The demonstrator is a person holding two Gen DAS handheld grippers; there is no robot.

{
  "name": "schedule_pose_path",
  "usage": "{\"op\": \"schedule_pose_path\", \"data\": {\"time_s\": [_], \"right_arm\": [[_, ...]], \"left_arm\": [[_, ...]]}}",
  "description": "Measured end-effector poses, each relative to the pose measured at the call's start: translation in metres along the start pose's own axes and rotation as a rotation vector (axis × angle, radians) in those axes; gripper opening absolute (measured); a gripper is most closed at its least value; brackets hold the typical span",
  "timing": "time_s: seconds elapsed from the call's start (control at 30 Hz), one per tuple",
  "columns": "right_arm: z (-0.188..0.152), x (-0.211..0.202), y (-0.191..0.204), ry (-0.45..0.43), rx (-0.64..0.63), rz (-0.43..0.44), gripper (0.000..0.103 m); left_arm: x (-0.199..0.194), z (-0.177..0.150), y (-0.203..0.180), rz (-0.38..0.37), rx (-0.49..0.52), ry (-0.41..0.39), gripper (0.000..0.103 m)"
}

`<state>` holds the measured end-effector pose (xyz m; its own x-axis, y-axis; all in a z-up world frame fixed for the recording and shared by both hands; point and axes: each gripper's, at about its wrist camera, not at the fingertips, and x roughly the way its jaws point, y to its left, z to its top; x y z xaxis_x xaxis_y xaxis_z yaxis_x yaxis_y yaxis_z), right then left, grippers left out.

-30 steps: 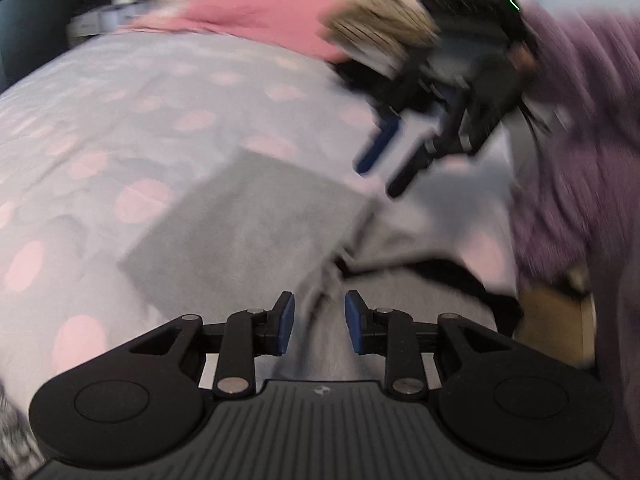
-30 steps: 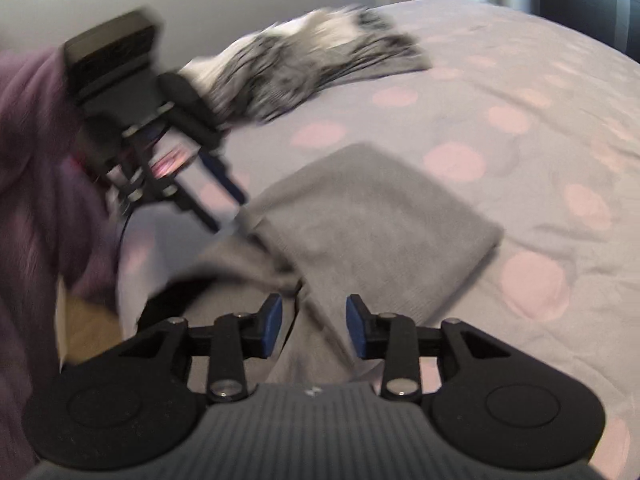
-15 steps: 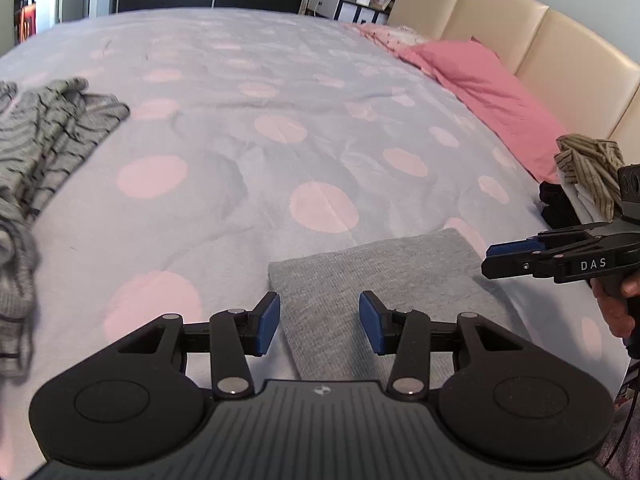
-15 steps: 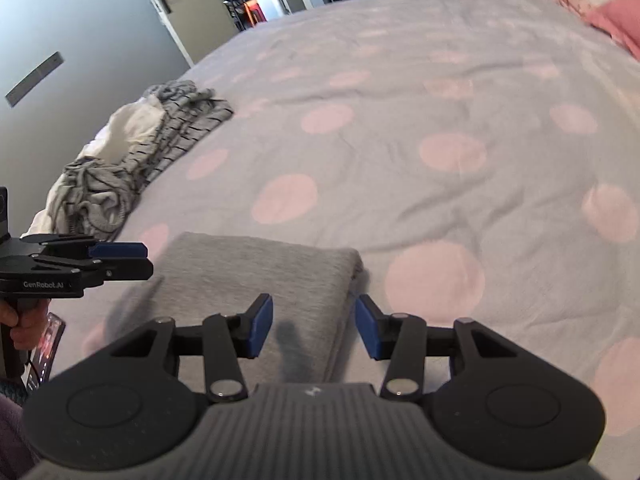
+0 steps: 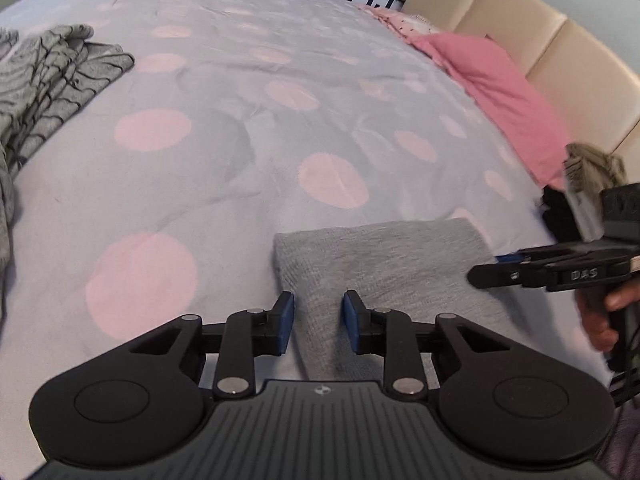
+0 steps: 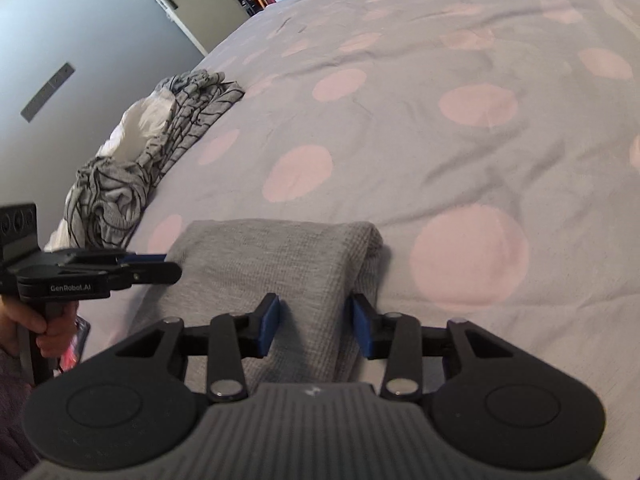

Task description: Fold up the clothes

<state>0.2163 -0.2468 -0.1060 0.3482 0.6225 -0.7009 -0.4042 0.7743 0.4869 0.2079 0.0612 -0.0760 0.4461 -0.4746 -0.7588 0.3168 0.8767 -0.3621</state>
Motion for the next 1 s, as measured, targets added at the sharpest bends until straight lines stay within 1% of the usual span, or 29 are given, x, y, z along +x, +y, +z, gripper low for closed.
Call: {"op": "schedule_pose_path", "data": {"time_s": [0.07,0.1,0.13,0.2,0.27,0.3,0.33,0.37,0.4,0.43,0.53,0.6,0.7,0.87,0.93,1.0], "right_arm": [[0.0,-0.001,0.002,0.002,-0.007,0.036,0.044],[0.0,-0.001,0.003,0.005,-0.011,0.042,0.044],[0.0,-0.001,0.004,0.009,-0.015,0.042,0.044],[0.001,0.002,0.005,0.02,-0.011,0.013,0.044],[0.001,0.005,0.004,0.015,0.005,0.014,0.044],[0.001,0.005,0.005,0.01,0.003,0.013,0.04],[0.001,0.005,0.006,0.006,-0.004,0.009,0.033],[0.001,0.005,0.008,0.002,-0.011,0.004,0.028],[0.001,0.005,0.008,-0.001,-0.015,0.0,0.02],[0.002,0.004,0.008,-0.003,-0.016,-0.005,0.015],[0.004,0.003,0.007,-0.011,-0.013,-0.005,0.011],[0.008,0.003,0.006,-0.028,-0.007,0.007,0.01],[0.016,0.0,0.001,-0.072,0.016,0.021,0.01],[0.026,0.004,-0.017,-0.159,0.141,0.048,0.009],[0.025,0.012,-0.027,-0.169,0.198,0.055,0.009],[0.021,0.02,-0.034,-0.169,0.239,0.051,0.009]], "left_arm": [[-0.001,-0.001,-0.004,-0.019,0.001,0.019,0.026],[-0.001,-0.001,-0.006,-0.013,0.013,0.029,0.027],[0.0,-0.001,-0.007,0.003,0.022,0.031,0.028],[0.003,0.0,-0.004,0.033,0.006,0.04,0.028],[0.005,0.0,0.0,0.008,-0.027,0.035,0.027],[0.004,0.001,-0.003,0.007,-0.015,0.026,0.026],[0.004,0.002,-0.006,0.006,-0.003,0.018,0.021],[0.003,0.002,-0.01,0.007,0.01,0.007,0.013],[0.002,0.004,-0.014,0.011,0.024,-0.007,0.013],[0.001,0.005,-0.018,0.014,0.033,-0.02,0.012],[0.002,0.012,-0.019,0.004,0.016,-0.041,0.01],[0.003,0.016,-0.018,-0.012,-0.003,-0.054,0.01],[0.004,0.023,-0.01,-0.038,-0.068,-0.101,0.009],[0.01,0.029,0.011,-0.087,-0.242,-0.181,0.009],[0.018,0.026,0.019,-0.084,-0.296,-0.182,0.009],[0.027,0.021,0.026,-0.069,-0.327,-0.172,0.009]]}}
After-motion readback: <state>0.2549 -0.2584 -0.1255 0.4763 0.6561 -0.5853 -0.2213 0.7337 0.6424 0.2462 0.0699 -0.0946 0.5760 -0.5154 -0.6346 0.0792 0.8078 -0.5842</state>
